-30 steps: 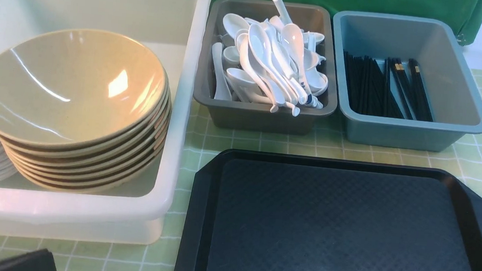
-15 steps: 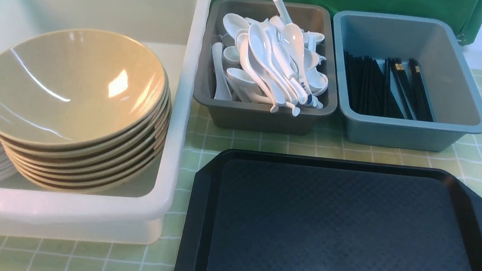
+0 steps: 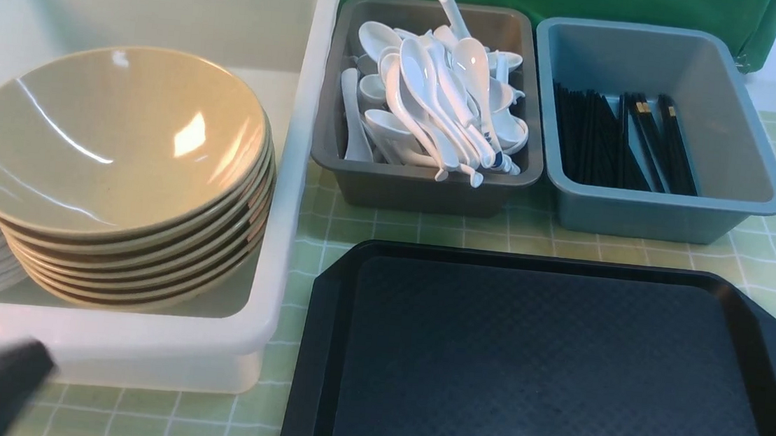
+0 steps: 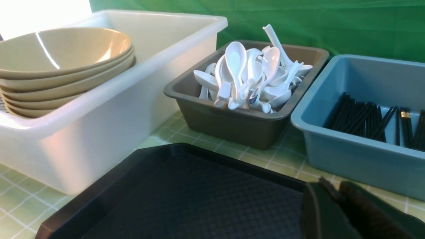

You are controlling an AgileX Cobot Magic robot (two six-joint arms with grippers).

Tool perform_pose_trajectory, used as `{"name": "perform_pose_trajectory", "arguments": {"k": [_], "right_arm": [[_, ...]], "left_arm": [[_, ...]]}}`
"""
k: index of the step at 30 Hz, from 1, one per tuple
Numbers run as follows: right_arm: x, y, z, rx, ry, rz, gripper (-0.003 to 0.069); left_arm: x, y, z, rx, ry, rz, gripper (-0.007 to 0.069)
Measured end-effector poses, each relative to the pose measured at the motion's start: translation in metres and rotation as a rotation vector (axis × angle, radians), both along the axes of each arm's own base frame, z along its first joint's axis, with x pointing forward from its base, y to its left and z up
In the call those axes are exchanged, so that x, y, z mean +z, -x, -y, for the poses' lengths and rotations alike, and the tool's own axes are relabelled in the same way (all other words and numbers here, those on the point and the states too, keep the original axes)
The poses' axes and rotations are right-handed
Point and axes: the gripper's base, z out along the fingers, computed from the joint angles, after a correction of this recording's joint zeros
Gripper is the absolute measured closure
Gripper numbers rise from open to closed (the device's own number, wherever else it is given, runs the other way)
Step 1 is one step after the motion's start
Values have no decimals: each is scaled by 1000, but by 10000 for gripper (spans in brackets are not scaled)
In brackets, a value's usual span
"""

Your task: On green table put chopsticks spoon bowls plates into blue grey white boxes.

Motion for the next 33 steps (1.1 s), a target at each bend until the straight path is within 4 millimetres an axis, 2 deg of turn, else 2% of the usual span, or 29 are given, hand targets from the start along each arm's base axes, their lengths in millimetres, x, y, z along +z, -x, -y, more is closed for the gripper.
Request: {"name": "perform_pose_trajectory", "arguments": {"k": [1,6,11,33], "right_arm": [[0,0,0,0,0,0,579],[0,0,0,0,0,0,576],[0,0,0,0,0,1,570],[0,0,0,0,0,1,559]], "left_arm": [[0,1,-1,8,-8,18,626],[-33,-1,-13,147,-236,12,626],[-64,-5,-15,164,-245,-71,626],[-64,-5,-14,153,-240,-43,626]]}}
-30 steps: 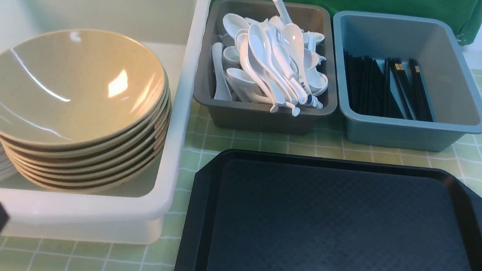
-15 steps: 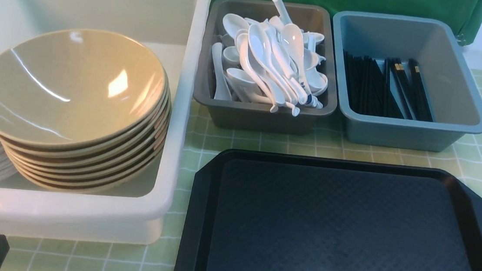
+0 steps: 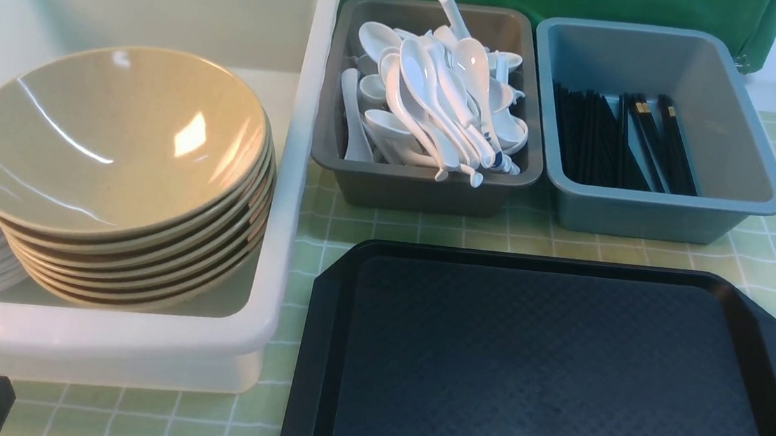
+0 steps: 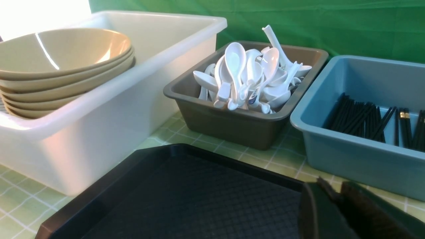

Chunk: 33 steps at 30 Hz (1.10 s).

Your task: On green table put chopsticks spoon bowls plates into blue grey white boxes.

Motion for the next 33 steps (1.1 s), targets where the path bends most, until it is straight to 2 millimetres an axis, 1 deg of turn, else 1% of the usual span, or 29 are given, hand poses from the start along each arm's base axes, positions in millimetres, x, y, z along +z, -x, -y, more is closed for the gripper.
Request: {"name": "perform_pose_trajectory", "arguments": {"k": [13,18,23,27,33], "right_arm": [[0,0,1,-17,-1,2,558],[0,-4,8,-138,0,1,552],[0,-7,20,-312,0,1,549],[0,-8,25,-398,0,1,549],[0,-8,28,-434,0,1,545]], "left_arm": [[0,0,0,0,0,2,626],[0,0,0,0,0,2,626],[0,0,0,0,0,2,626],[0,0,0,0,0,2,626],[0,0,0,0,0,2,626]]}}
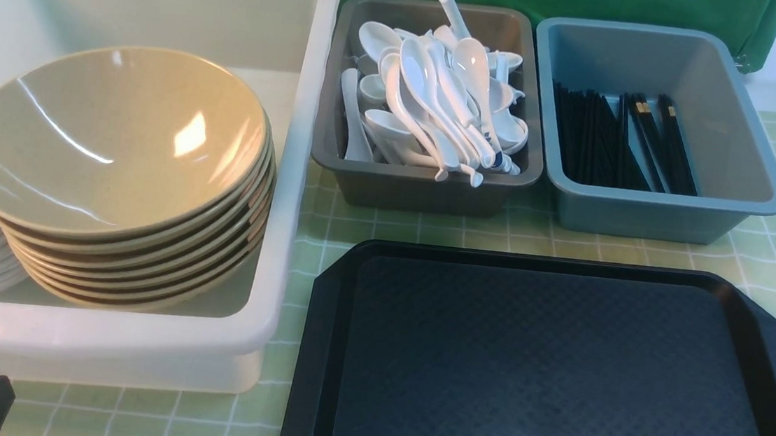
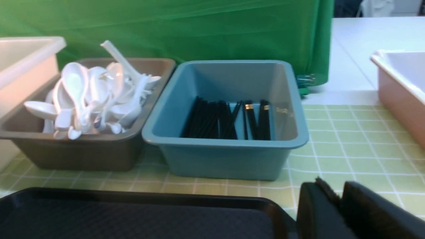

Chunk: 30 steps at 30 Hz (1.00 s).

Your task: On green table put chopsticks spoon bowls plates into blue grey white boxes.

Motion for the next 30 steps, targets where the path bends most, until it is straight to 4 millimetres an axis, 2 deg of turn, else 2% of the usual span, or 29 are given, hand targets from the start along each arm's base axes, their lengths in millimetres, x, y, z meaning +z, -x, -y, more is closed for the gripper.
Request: {"name": "perform_pose_trajectory", "arguments": {"k": [6,9,12,19,30], "right_arm": [[0,0,0,-2,3,0,538],[-2,0,3,-14,107,-21,535],[-7,1,4,-9,194,-83,531],[-23,6,5,15,266,-264,525],[-30,7,7,34,274,-301,517]], "left_arm": [[0,0,0,0,0,0,626],[0,0,0,0,0,0,626],[0,0,0,0,0,0,626],[0,0,0,0,0,0,626],[0,0,0,0,0,0,626]]}}
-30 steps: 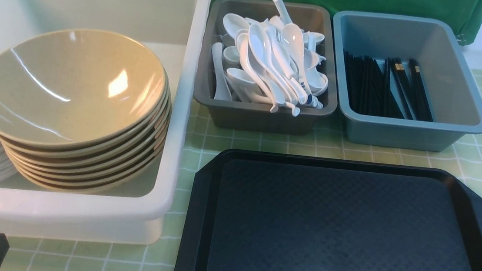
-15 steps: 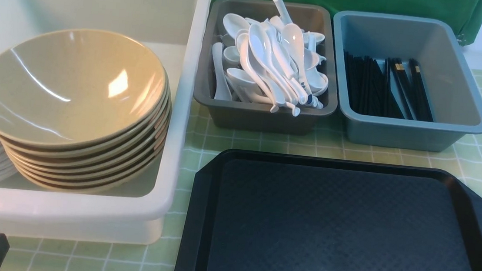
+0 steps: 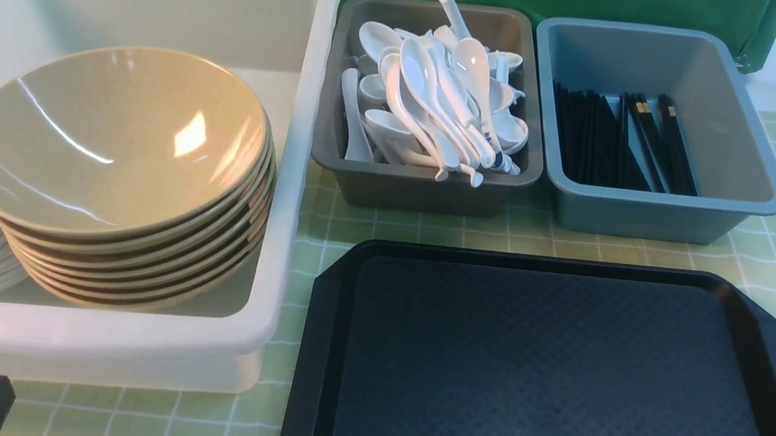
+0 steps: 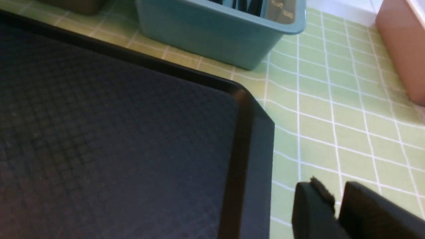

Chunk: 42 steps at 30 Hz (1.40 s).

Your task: On green table put chopsticks spoon bowls plates into blue grey white boxes.

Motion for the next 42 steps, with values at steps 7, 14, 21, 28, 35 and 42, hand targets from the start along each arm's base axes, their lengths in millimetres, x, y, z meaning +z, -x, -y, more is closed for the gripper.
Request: {"name": "perform_pose_trajectory", "arguments": {"k": [7,14,21,28,35,42], "right_arm": [[-31,6,0,-15,-32,37,515],[-63,11,0,-14,-27,70,508],[-62,9,0,-13,-27,105,504],[-62,9,0,-13,-27,107,496],[-62,9,0,-13,-27,107,493],[-62,9,0,-13,-27,107,486]], "left_arm": [[0,0,0,0,-1,1,626],[0,0,0,0,-2,2,626],[0,0,0,-4,-13,5,626],[0,0,0,-4,-13,6,626],[0,0,0,-4,-13,7,626],[0,0,0,-4,-14,6,626]]}}
